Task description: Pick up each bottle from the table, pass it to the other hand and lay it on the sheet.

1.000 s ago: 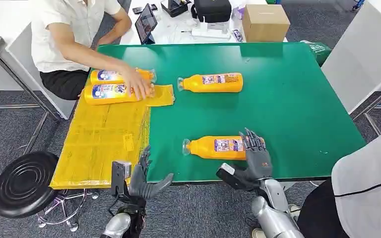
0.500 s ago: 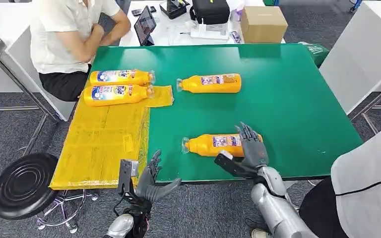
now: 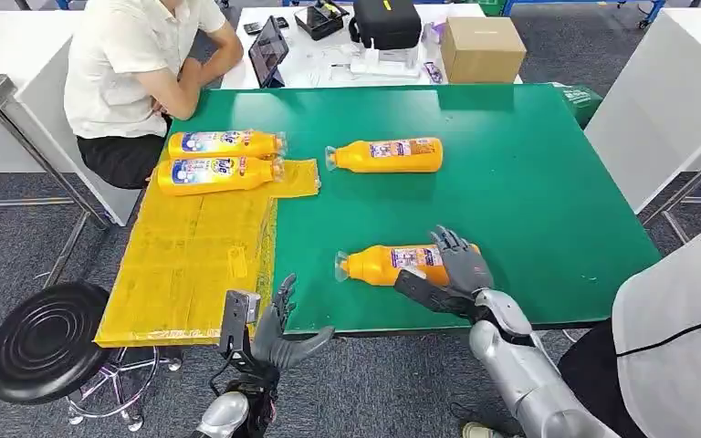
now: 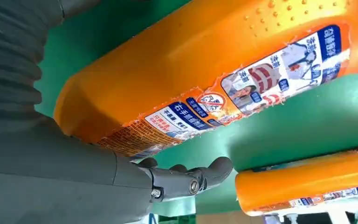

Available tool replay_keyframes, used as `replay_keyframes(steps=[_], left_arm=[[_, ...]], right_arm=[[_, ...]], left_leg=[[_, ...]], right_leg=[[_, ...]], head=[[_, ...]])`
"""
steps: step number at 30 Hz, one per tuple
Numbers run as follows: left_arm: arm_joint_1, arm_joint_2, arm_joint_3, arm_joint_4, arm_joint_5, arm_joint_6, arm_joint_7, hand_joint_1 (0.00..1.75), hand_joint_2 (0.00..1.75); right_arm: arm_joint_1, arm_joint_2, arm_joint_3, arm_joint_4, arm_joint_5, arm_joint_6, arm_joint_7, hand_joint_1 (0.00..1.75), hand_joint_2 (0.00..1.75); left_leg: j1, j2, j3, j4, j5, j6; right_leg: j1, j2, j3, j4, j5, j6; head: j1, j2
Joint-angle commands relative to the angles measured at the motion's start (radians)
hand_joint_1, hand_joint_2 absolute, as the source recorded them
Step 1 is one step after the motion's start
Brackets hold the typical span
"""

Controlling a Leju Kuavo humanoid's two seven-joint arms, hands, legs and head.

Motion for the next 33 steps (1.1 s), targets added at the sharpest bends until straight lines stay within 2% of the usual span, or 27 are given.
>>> replay_keyframes(steps=[1, 3, 4, 5, 6, 13, 18, 23, 28, 33], left_arm=[[-0.022, 0.027, -0.018, 0.002, -0.016, 0.001, 0.011, 0.00, 1.75], [-0.020, 0.027, -0.020, -0.001, -0.022, -0.007, 0.017, 0.00, 1.75], [-0.020, 0.026, -0.021, 0.000, -0.023, -0.008, 0.017, 0.00, 1.75], [-0.021, 0.025, -0.021, 0.002, -0.023, -0.010, 0.017, 0.00, 1.75], [-0.022, 0.025, -0.021, 0.005, -0.023, -0.010, 0.017, 0.00, 1.75], [-0.027, 0.020, -0.019, 0.013, -0.026, -0.013, 0.016, 0.00, 1.75], [-0.027, 0.020, -0.019, 0.013, -0.026, -0.013, 0.016, 0.00, 1.75], [-0.027, 0.021, -0.019, 0.013, -0.026, -0.014, 0.016, 0.00, 1.75], [-0.024, 0.022, -0.016, 0.008, -0.026, -0.014, 0.015, 0.00, 1.75], [-0.040, 0.017, -0.001, 0.015, -0.007, 0.003, -0.008, 0.00, 1.75]], right_arm=[[0.016, -0.048, 0.091, 0.011, -0.010, 0.098, 0.043, 0.00, 1.75], [0.011, -0.077, 0.127, -0.014, -0.031, 0.146, 0.049, 0.00, 1.75], [0.006, -0.093, 0.135, -0.017, -0.035, 0.161, 0.045, 0.23, 1.75], [0.006, -0.100, 0.138, -0.023, -0.042, 0.166, 0.040, 1.64, 1.75], [0.007, -0.108, 0.140, -0.027, -0.046, 0.172, 0.036, 1.75, 1.75], [0.022, -0.132, 0.167, -0.048, -0.080, 0.194, 0.035, 1.75, 1.75], [0.022, -0.132, 0.167, -0.048, -0.080, 0.194, 0.035, 1.75, 1.75], [0.020, -0.133, 0.172, -0.047, -0.087, 0.202, 0.039, 1.75, 1.75], [0.032, -0.141, 0.166, -0.060, -0.133, 0.210, 0.038, 1.75, 1.75], [0.036, -0.122, 0.132, -0.064, -0.238, 0.217, -0.022, 1.75, 1.75]], left_leg=[[0.001, -0.002, -0.006, 0.000, 0.003, -0.001], [0.001, -0.002, -0.006, 0.000, 0.003, -0.001], [0.001, -0.002, -0.003, 0.000, 0.002, -0.001], [0.001, -0.002, -0.006, 0.000, 0.003, -0.001], [0.001, -0.002, -0.003, 0.000, 0.002, -0.001], [0.002, -0.005, -0.006, 0.000, 0.003, -0.001], [0.001, -0.004, -0.002, 0.000, 0.001, -0.001], [0.001, -0.005, -0.007, -0.001, 0.004, -0.001], [0.001, -0.004, -0.005, 0.000, 0.003, -0.001], [0.001, -0.004, -0.003, 0.000, 0.001, -0.001]], right_leg=[[0.002, -0.003, -0.005, -0.001, 0.003, -0.002], [0.001, -0.003, -0.004, -0.001, 0.002, -0.002], [0.001, -0.002, -0.002, 0.000, 0.001, -0.001], [0.001, -0.003, -0.004, -0.001, 0.003, -0.002], [0.001, -0.003, -0.002, -0.001, 0.002, -0.001], [0.002, -0.006, -0.003, -0.003, 0.003, -0.002], [0.001, -0.003, -0.001, -0.001, 0.001, -0.001], [0.002, -0.005, -0.005, -0.003, 0.003, -0.002], [0.001, -0.004, -0.003, -0.003, 0.002, -0.002], [0.001, -0.003, -0.002, -0.001, 0.001, -0.001]], head=[[0.000, 0.000], [0.000, 0.000], [0.000, 0.000], [0.000, 0.000], [0.000, 0.000], [0.000, 0.000], [0.000, 0.000], [0.000, 0.000], [0.000, 0.000], [0.000, 0.000]])
